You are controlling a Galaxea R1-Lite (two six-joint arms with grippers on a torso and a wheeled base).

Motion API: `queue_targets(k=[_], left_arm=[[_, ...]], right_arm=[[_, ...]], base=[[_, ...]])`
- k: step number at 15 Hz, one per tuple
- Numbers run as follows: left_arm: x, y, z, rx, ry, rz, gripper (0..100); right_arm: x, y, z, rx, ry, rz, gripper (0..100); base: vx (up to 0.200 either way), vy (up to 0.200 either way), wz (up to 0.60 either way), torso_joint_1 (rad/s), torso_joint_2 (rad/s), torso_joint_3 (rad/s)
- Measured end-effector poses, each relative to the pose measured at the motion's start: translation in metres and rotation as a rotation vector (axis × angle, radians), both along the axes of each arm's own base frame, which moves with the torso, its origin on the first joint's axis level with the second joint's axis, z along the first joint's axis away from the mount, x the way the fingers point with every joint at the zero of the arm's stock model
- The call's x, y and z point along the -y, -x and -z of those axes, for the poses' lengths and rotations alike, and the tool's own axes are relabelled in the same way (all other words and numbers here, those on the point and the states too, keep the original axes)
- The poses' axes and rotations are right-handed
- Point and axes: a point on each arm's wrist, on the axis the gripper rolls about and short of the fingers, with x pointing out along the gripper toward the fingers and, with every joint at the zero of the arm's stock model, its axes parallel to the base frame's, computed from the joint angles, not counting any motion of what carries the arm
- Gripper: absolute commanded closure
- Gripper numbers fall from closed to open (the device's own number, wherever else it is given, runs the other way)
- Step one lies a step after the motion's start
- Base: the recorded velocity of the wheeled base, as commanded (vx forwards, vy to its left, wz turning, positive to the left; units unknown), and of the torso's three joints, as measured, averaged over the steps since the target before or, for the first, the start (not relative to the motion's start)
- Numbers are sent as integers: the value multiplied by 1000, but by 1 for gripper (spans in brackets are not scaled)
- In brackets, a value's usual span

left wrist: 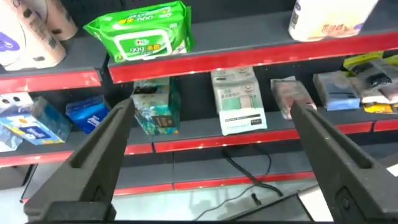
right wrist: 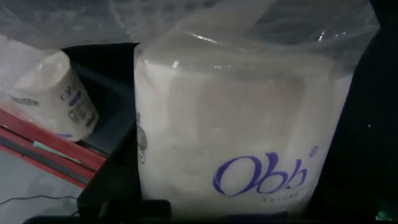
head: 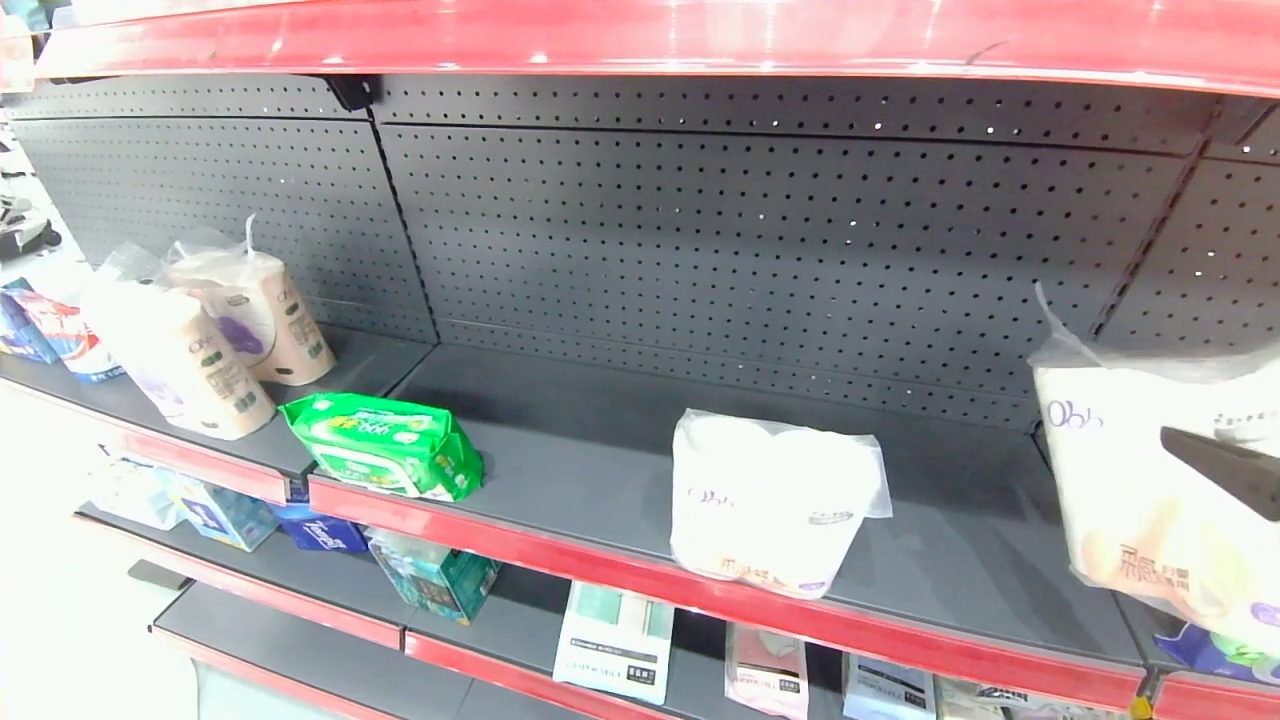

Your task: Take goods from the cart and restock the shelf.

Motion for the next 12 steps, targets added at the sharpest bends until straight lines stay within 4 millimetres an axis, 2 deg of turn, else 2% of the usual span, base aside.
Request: queue_targets(k=[3, 5, 12], left_arm=[[1, -10, 7, 77, 59, -37, 0], [0, -21, 18, 112, 65, -194, 0], [3, -33, 22, 42, 33, -443, 0]], right_arm=[[-4, -32, 7, -9, -28, -61, 100], [-4, -44, 13, -42, -32, -66, 100], [-4, -50, 23, -87, -28, -61, 100]], base=[[0, 0, 0, 0, 0, 0], [0, 0, 0, 0, 0, 0], [0, 0, 0, 0, 0, 0]])
